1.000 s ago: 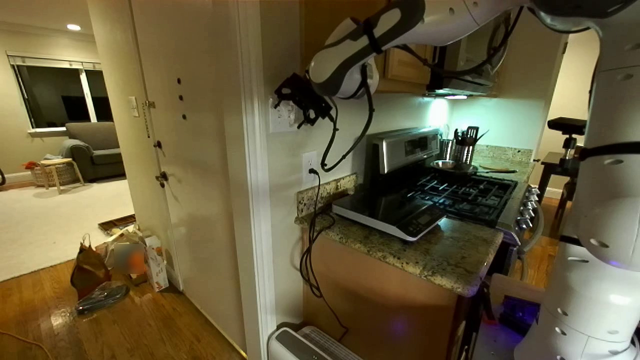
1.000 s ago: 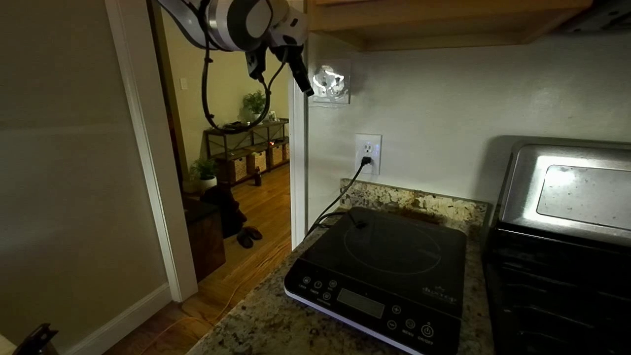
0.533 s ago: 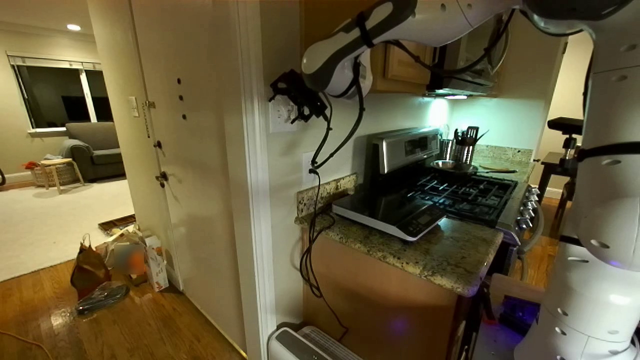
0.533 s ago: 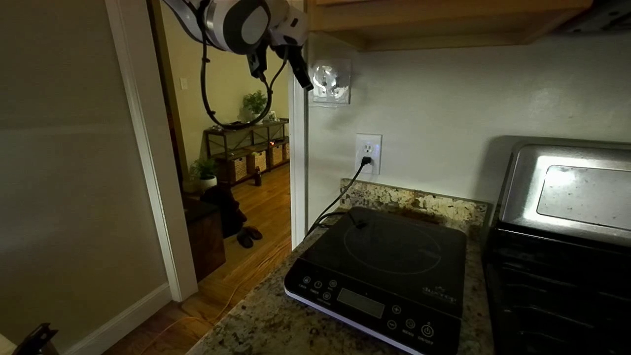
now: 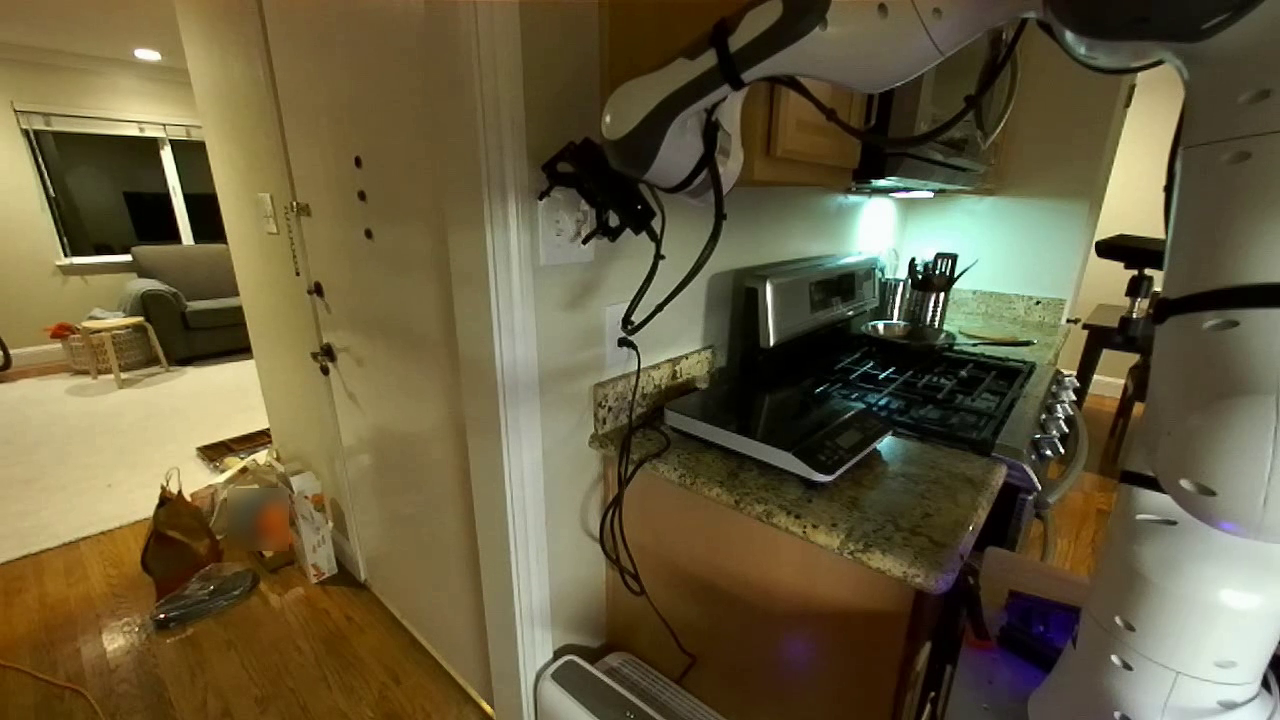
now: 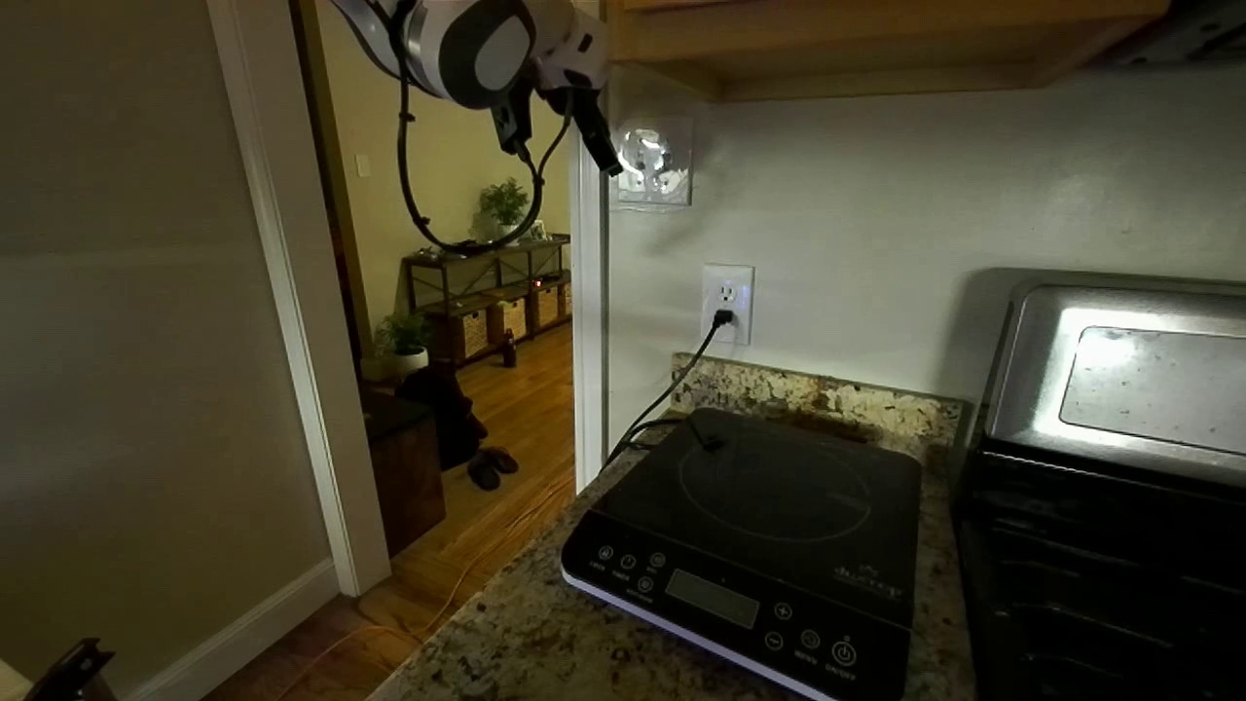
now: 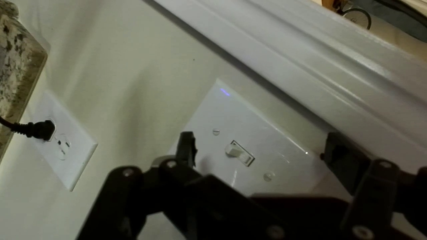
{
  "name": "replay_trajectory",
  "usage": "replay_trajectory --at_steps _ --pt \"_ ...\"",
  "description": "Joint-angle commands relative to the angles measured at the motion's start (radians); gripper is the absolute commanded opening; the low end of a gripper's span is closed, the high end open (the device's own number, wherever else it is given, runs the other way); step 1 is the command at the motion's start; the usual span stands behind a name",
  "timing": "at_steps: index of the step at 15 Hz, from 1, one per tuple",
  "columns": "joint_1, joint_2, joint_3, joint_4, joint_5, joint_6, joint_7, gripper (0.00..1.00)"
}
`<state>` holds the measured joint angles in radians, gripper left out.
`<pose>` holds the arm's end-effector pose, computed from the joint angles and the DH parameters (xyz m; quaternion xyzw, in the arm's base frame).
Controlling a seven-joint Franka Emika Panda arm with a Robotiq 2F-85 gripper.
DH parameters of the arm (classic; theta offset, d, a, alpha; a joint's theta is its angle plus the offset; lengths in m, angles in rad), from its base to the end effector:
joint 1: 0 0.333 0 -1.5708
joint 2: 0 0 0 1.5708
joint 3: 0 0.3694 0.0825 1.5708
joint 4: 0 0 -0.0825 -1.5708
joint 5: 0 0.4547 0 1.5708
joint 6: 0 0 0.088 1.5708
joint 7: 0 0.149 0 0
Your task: Turn on the left light switch
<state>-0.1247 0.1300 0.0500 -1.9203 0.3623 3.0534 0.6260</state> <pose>0.7377 -0.0834 0.5417 -0.7577 0.4381 -0.4267 0.2276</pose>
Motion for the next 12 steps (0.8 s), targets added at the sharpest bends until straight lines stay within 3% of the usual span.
replay_trajectory --at_steps 1,12 --pt "0.034 0.001 -0.034 0.002 0.028 -0.002 -0.024 1.00" --pt "-0.033 -0.008 0.076 -0.050 0.160 0.166 -0.145 1.00"
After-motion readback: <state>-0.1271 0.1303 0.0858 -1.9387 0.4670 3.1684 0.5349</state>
